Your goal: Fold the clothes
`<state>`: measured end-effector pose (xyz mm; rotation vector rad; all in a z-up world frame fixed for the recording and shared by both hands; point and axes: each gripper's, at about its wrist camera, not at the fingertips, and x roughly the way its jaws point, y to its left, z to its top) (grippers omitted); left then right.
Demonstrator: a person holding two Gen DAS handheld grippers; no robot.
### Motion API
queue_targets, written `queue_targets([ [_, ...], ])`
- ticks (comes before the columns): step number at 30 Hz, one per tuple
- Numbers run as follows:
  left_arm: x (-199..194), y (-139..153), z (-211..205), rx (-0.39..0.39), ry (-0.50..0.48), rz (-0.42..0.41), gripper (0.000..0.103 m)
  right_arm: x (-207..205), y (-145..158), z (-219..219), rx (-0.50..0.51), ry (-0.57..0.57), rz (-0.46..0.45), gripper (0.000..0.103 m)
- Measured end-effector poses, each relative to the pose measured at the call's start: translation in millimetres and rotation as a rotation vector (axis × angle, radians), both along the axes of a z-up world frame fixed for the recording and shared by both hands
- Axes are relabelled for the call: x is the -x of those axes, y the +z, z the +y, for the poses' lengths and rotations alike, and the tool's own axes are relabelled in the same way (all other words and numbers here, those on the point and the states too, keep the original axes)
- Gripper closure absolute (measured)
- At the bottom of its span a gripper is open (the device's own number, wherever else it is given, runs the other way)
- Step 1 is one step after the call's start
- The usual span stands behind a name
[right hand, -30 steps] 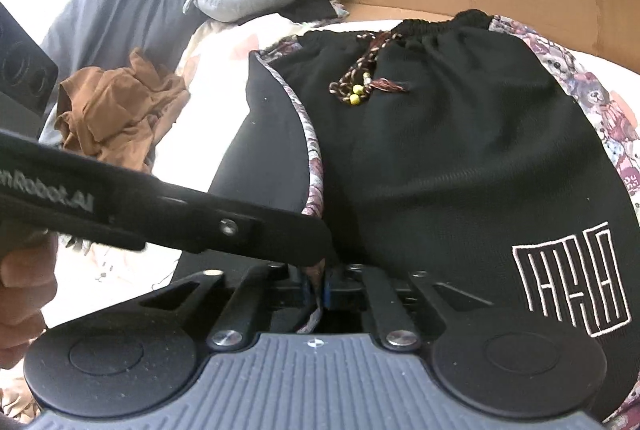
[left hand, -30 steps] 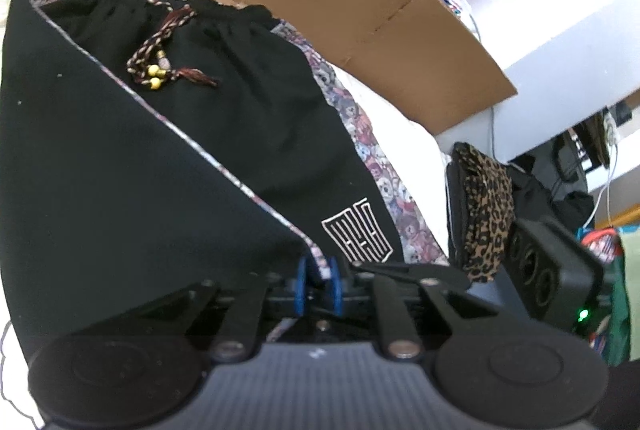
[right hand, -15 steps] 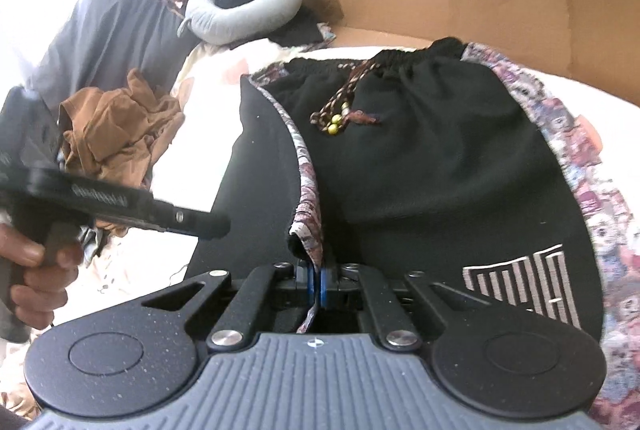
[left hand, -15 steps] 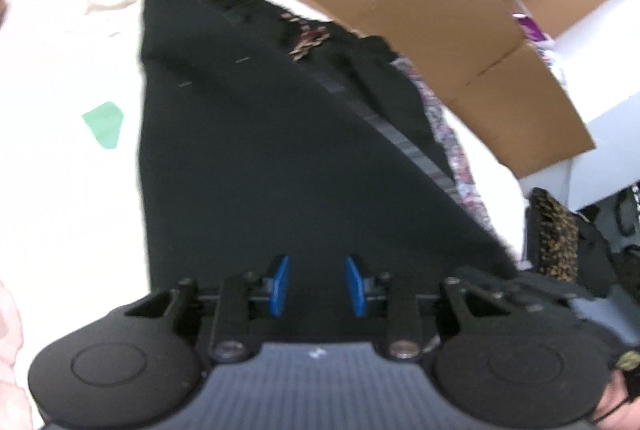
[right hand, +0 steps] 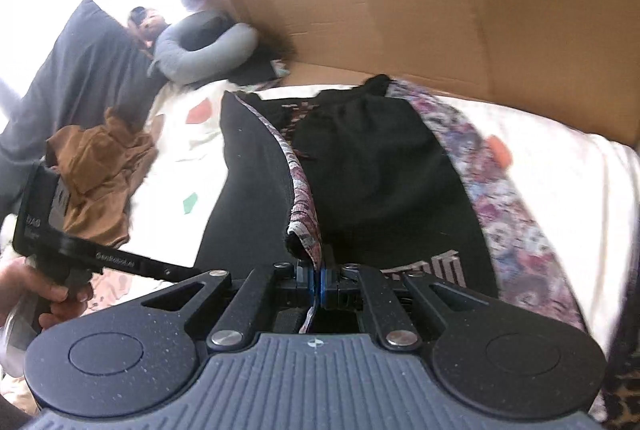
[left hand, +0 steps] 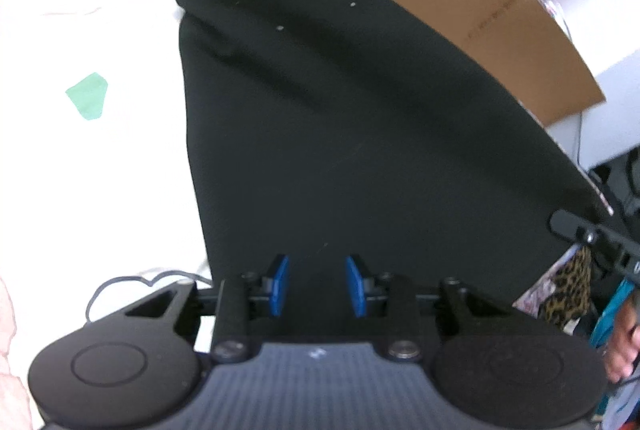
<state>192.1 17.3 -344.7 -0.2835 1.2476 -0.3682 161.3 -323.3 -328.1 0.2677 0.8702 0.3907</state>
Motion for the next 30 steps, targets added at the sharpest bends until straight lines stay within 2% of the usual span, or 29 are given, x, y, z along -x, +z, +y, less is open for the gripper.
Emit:
queue_targets([
  [17, 3, -12, -29, -0.021, -0.124, 0.074, 0.070, 39, -9, -82, 0.062, -0.226, 0.079, 0.102],
  [23, 8, -20, -38, -0.028, -0.179, 0.112, 0.070, 46, -38, -104, 0.091, -0.289, 0.150, 0.102],
  [30, 17, -28, -37, -0.038, -0.233, 0.187, 0.068, 41, -72, -110, 0.142, -0.288, 0.222, 0.099],
])
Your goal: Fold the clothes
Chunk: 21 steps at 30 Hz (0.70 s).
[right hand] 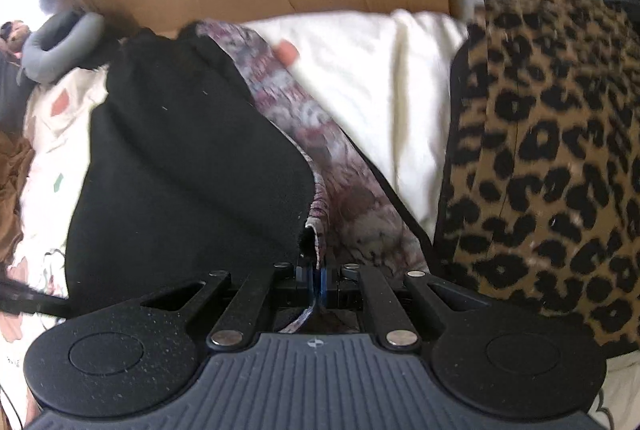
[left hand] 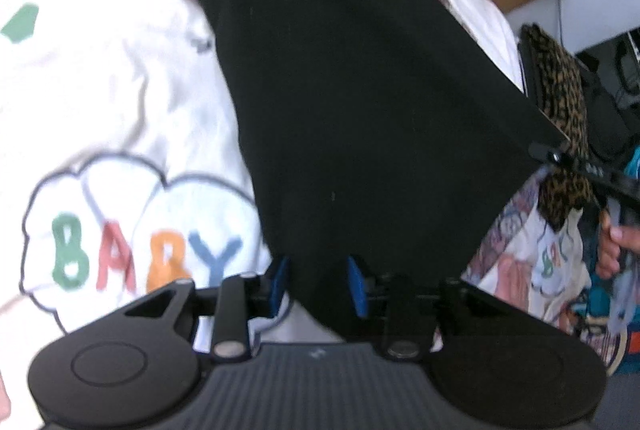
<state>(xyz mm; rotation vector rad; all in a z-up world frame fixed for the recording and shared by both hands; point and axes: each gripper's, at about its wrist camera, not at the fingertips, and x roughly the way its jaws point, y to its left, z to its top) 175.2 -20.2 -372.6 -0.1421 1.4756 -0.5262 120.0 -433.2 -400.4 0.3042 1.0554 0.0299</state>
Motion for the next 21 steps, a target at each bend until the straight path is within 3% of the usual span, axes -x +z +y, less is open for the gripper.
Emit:
queue_targets([
  [4, 2, -6, 2, 0.001, 0.005, 0.040, 0.066, -1, -4, -6, 0.008, -0.023, 0.017, 0.092],
  [6, 5, -8, 1, 0.010, 0.018, 0.062, 0.066, 0, -2, -8, 0.012, -0.035, 0.010, 0.075],
  [8, 11, -10, 0, 0.022, 0.031, 0.081, 0.066, -2, -1, -9, 0.017, -0.042, 0.002, 0.065],
  [10, 24, -14, 3, 0.047, 0.044, 0.093, 0.064, -5, -2, -12, 0.017, -0.060, 0.006, 0.065],
  [12, 29, -14, -1, 0.056, 0.042, 0.104, 0.064, -7, -5, -15, 0.011, -0.067, 0.011, 0.067],
  [13, 31, -15, -3, 0.056, 0.036, 0.108, 0.064, -8, -6, -16, 0.013, -0.064, 0.008, 0.072],
  [14, 31, -16, -4, 0.057, 0.032, 0.114, 0.064, -9, -7, -16, 0.022, -0.059, 0.006, 0.088],
  [15, 30, -16, -2, 0.060, 0.030, 0.124, 0.064, -9, -7, -16, 0.024, -0.056, 0.010, 0.092],
  [21, 39, -25, -1, 0.092, 0.041, 0.200, 0.065, -9, 5, -17, 0.037, -0.051, -0.025, 0.101],
])
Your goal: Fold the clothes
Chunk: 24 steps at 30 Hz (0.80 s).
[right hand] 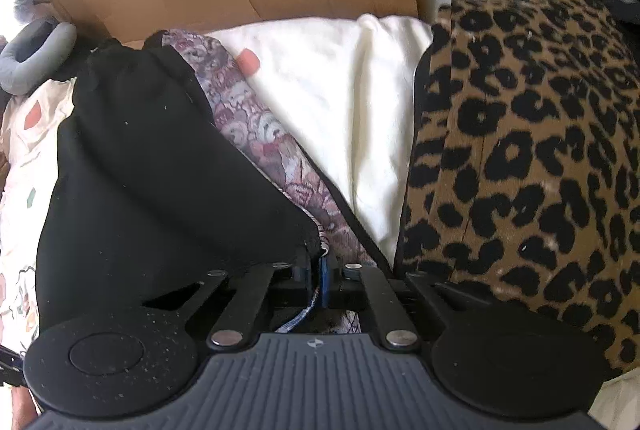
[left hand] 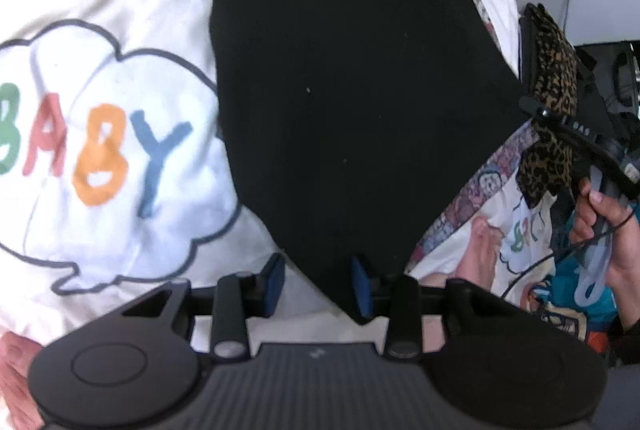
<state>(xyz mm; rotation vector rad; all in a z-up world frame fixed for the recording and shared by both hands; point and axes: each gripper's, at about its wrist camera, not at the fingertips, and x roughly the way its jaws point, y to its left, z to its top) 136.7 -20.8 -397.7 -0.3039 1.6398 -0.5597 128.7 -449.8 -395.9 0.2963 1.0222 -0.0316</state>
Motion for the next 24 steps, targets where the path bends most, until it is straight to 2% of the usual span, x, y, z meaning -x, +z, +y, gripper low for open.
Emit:
queue_targets([
  [1, 1, 0, -2, 0.008, 0.000, 0.004, 0.065, 1, 2, 0, 0.004, -0.003, -0.006, 0.101],
  [4, 0, -4, -5, 0.038, 0.021, 0.032, 0.079, 3, 9, 0, 0.012, -0.010, -0.019, 0.101],
  [6, 0, -6, -5, 0.039, 0.028, 0.041, 0.083, 5, 11, 0, 0.011, -0.010, -0.018, 0.101],
  [7, 0, -5, -5, 0.043, 0.027, 0.041, 0.091, 5, 13, 0, 0.011, -0.011, -0.018, 0.101],
  [8, 0, -4, -6, 0.050, 0.025, 0.039, 0.095, 6, 14, 0, 0.016, -0.010, -0.020, 0.101],
  [10, 0, -2, -7, 0.064, 0.021, 0.035, 0.098, 9, 17, 0, 0.028, -0.009, -0.024, 0.101],
  [20, -2, 10, -17, 0.120, -0.027, 0.004, 0.101, 23, 12, -13, 0.027, -0.054, 0.017, 0.101],
  [24, -3, 5, -21, 0.042, -0.090, -0.002, 0.102, 27, 4, -20, 0.018, -0.074, 0.042, 0.101],
])
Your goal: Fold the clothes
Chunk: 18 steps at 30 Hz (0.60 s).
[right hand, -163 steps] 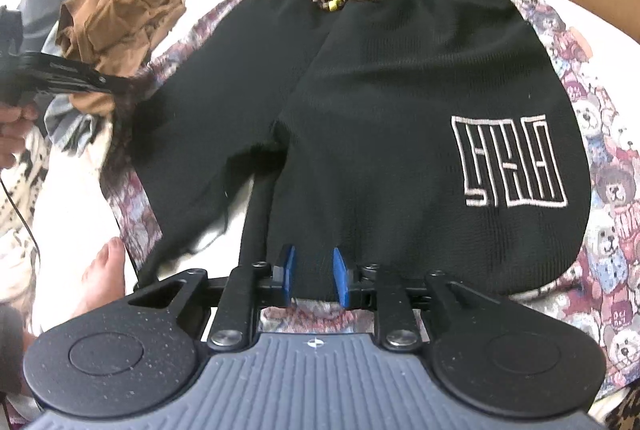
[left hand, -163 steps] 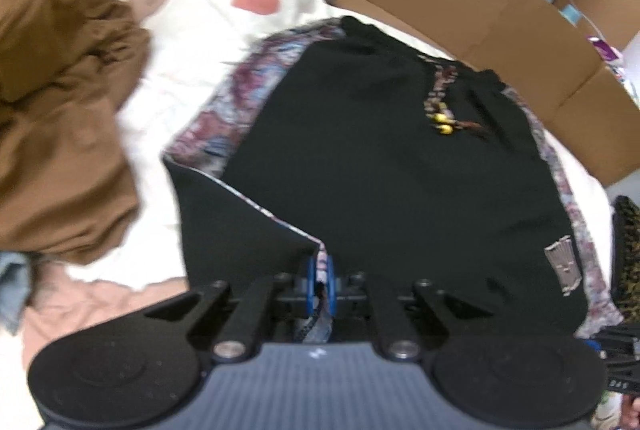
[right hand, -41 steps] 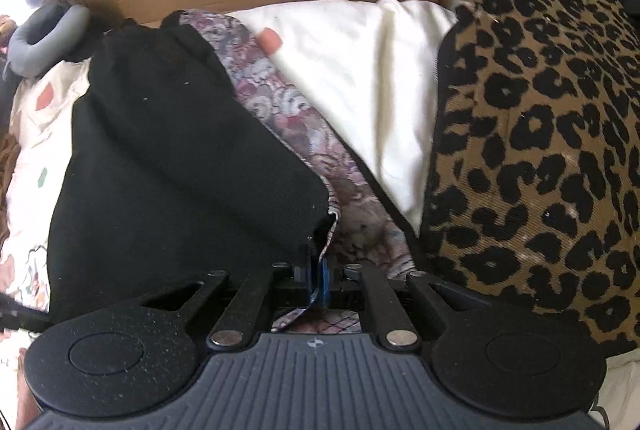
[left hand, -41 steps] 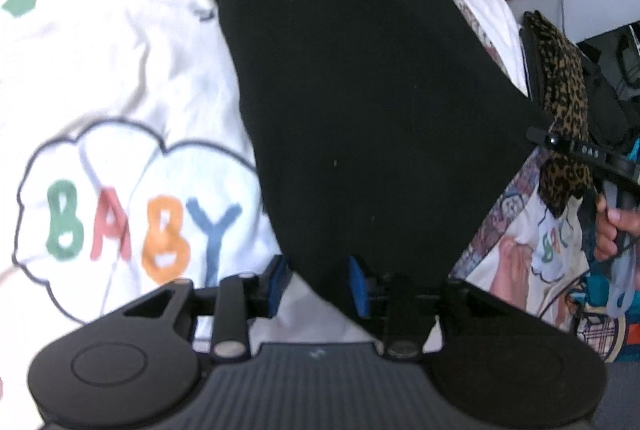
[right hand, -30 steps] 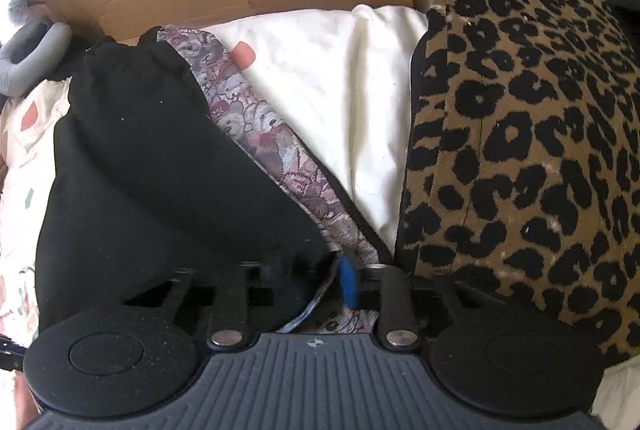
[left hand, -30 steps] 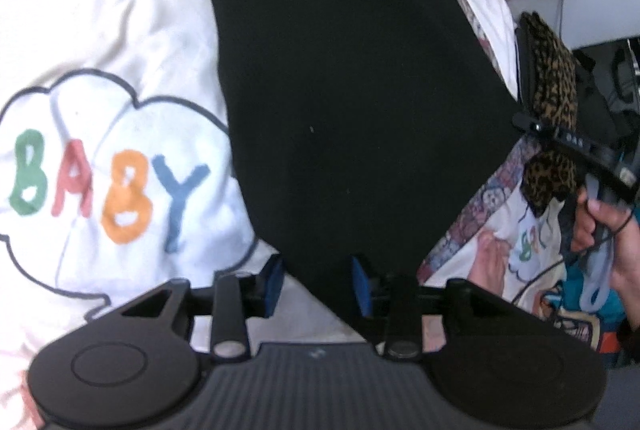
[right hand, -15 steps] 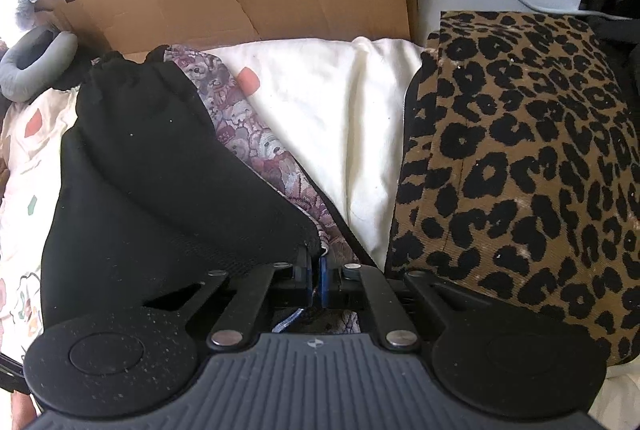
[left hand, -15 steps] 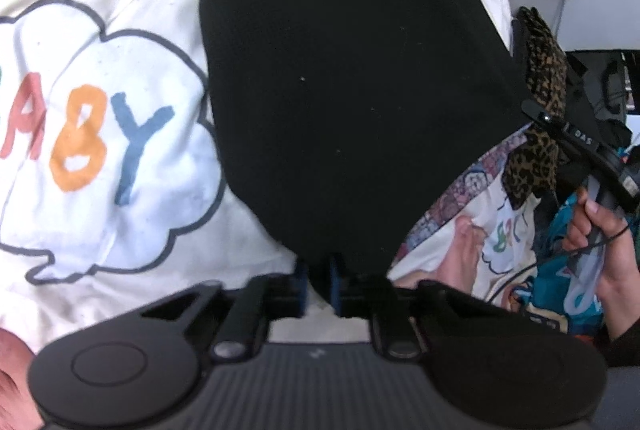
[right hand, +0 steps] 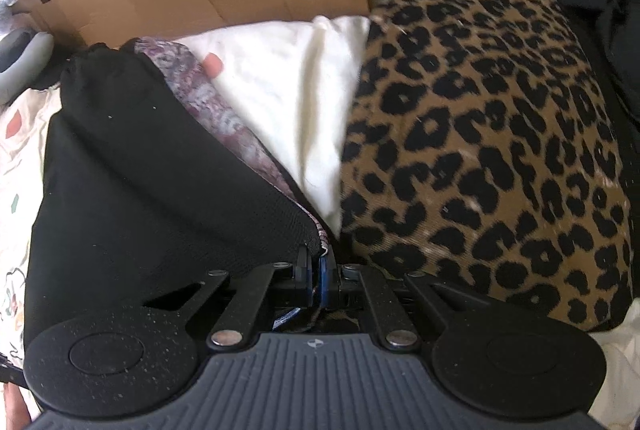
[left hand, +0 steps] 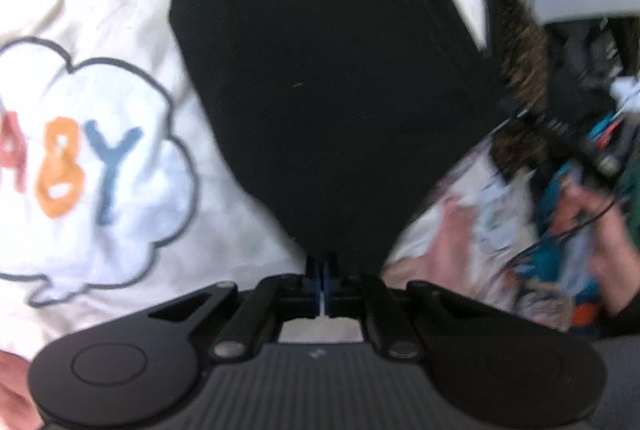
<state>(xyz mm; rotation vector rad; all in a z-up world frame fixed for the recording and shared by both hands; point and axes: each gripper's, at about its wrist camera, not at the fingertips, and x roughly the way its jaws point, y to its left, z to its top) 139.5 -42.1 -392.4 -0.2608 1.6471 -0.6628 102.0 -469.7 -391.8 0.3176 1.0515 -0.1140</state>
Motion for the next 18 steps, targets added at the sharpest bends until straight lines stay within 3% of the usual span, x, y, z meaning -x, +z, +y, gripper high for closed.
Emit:
queue_targets([
  [12, -2, 7, -6, 0.019, -0.048, 0.001, 0.102, 0, 2, 1, 0.050, 0.026, 0.027, 0.101],
  [18, 0, -7, -14, 0.003, -0.062, 0.027, 0.102, -4, -7, 1, 0.074, 0.033, 0.048, 0.101],
])
